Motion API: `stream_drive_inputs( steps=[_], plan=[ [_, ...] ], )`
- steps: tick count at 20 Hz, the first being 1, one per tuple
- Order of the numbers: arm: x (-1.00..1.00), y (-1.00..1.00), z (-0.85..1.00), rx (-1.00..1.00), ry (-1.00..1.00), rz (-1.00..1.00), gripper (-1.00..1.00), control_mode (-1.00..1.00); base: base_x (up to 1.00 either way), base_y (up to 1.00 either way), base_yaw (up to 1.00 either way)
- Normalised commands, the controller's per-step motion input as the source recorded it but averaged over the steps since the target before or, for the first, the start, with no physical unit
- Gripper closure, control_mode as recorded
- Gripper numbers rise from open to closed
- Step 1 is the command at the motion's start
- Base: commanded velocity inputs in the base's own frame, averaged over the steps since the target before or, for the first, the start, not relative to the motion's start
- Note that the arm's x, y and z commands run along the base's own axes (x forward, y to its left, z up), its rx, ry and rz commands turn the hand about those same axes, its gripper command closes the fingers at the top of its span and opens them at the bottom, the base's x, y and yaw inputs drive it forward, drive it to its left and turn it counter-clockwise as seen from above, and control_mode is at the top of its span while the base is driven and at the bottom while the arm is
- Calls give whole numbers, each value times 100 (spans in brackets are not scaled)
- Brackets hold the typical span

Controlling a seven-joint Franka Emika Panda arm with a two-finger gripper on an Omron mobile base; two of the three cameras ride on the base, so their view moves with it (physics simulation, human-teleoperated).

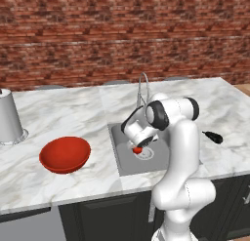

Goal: Remove the tomato and eggplant from the sink. Then move the bowl and cup from the counter to the sink for washing.

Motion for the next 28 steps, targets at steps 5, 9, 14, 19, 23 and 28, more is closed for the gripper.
stream_drive_inputs(
  steps=[5,9,14,19,23,28],
  plan=[
    [9,1,-14,0,0,-1,-100,-100,0,0,0],
    [9,0,-14,0,0,-1,-100,-100,0,0,0],
    [9,0,-13,0,0,-1,-100,-100,0,0,0],
    [10,2,-13,0,0,-1,-100,-100,0,0,0],
    [7,2,-13,0,0,-2,-100,-100,0,0,0],
    [0,0,-12,0,0,-7,-100,-100,0,0,0]
  ],
)
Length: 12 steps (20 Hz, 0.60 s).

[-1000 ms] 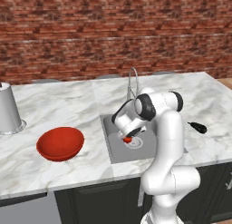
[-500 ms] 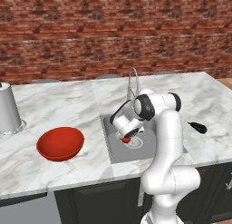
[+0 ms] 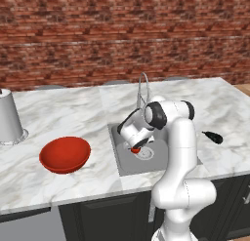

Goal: Remove the tomato and eggplant from the sink. Then move the bowl and cup from the counter to the sink for washing.

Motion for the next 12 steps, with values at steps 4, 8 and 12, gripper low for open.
stream_drive_inputs(
  steps=[4,8,12],
  plan=[
    [-1,0,-7,0,0,-13,-100,-100,0,0,0],
    [-8,0,-3,0,0,-15,-100,-100,0,0,0],
    [-11,0,0,2,0,-14,-100,-100,0,0,0]
  ],
)
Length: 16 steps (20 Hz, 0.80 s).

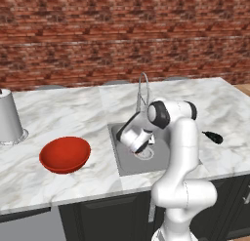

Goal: Remove the tomato and eggplant from the sink. Then move the bowl and cup from the counter to the sink for washing.

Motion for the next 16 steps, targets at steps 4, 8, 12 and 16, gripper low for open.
stream_drive_inputs(
  steps=[4,8,12,16],
  plan=[
    [-4,1,0,1,0,-12,-100,-100,0,0,0],
    [0,0,6,2,0,-9,-100,-100,0,0,0],
    [0,0,11,2,0,-8,-100,-100,0,0,0],
    [-2,0,10,3,0,-9,-100,-100,0,0,0]
  ],
)
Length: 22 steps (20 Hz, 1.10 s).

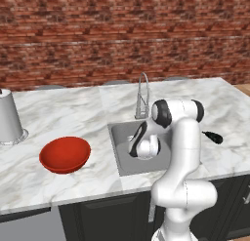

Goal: Remove the tomato and eggplant from the sink. Then move the bowl and cup from the counter to the sink for washing.

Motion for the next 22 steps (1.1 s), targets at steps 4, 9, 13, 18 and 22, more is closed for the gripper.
stream_drive_inputs(
  steps=[4,9,13,18,22],
  plan=[
    [-10,0,5,4,1,-12,-100,-100,0,0,0],
    [-4,2,7,5,5,-13,-100,-100,0,0,0],
    [-3,5,5,5,6,-13,-100,-100,0,0,0],
    [0,15,2,5,1,-8,-100,-100,0,0,0],
    [0,19,3,4,0,-7,-100,-100,0,0,0]
  ],
)
